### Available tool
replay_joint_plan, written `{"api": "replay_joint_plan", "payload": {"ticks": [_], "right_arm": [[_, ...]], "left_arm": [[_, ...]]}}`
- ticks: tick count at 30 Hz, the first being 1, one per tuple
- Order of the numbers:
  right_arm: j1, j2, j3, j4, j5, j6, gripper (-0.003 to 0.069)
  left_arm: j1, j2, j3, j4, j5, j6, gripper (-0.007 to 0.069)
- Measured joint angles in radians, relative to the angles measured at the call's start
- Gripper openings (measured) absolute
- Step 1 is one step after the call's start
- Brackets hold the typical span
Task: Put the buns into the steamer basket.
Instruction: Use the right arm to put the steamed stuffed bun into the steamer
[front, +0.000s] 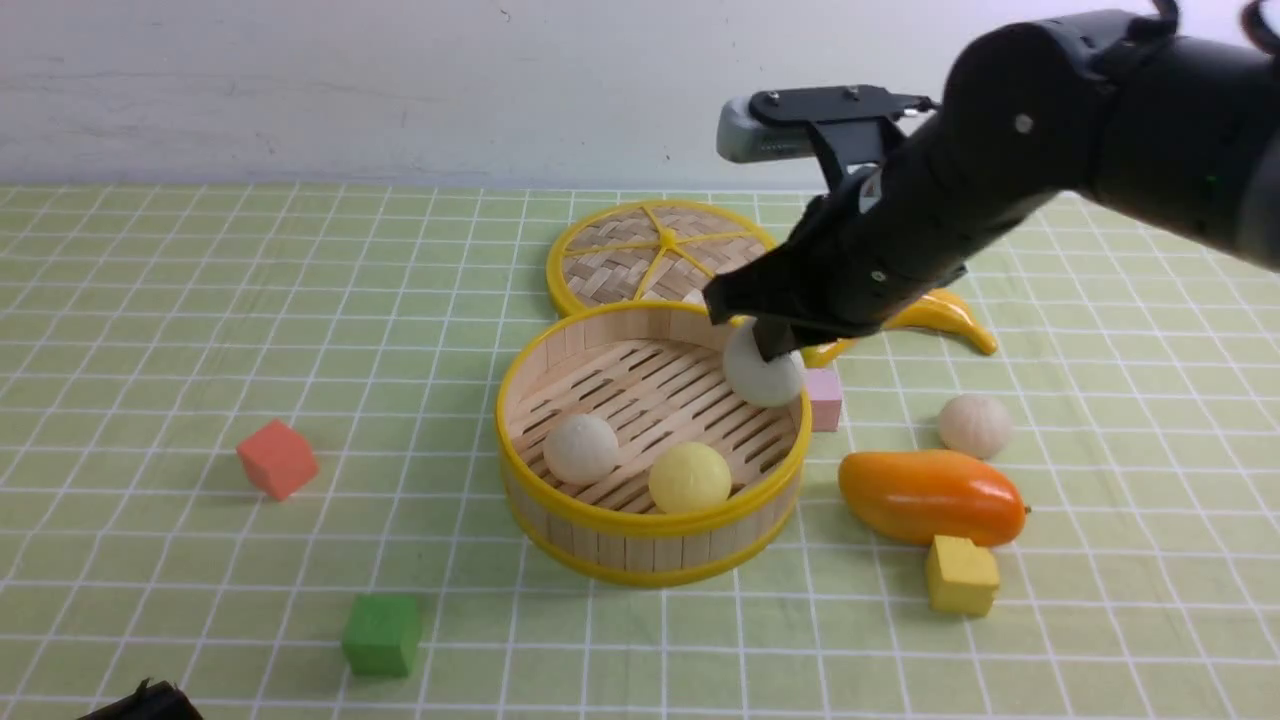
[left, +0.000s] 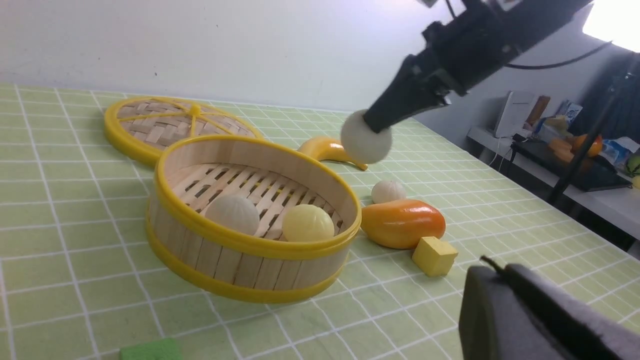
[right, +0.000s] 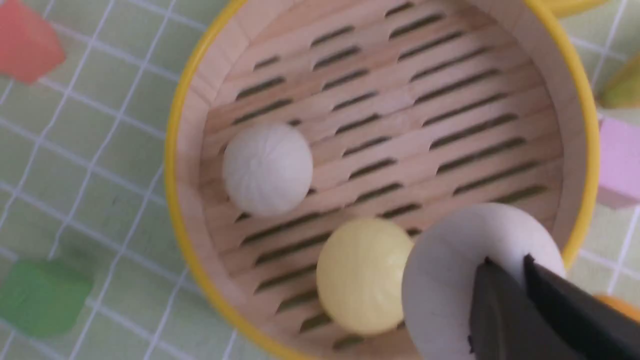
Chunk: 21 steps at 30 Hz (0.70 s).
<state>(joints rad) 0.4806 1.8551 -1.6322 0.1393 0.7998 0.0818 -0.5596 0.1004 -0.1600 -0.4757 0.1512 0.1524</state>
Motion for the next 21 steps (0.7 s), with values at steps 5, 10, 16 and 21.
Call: {"api": "replay_joint_plan", "payload": {"ticks": [5, 10, 16, 21], "right_arm": [[-0.045, 0.184, -0.133, 0.031, 0.025, 0.000, 0.0017], [-0.066, 0.284, -0.180, 0.071, 0.048, 0.000, 0.0046], [-0.071, 0.313, -0.192, 0.087, 0.060, 0.001, 0.0237], [-0.071, 0.302, -0.255, 0.089, 0.154, 0.001, 0.0463]], "left_arm": [[0.000, 0.000, 0.000, 0.000, 0.001, 0.000, 0.0015], [0.000, 0.000, 0.001, 0.000, 0.001, 0.000, 0.0018], [0.000, 0.000, 0.001, 0.000, 0.001, 0.000, 0.0020], [0.000, 0.000, 0.001, 0.000, 0.001, 0.000, 0.0020]]}}
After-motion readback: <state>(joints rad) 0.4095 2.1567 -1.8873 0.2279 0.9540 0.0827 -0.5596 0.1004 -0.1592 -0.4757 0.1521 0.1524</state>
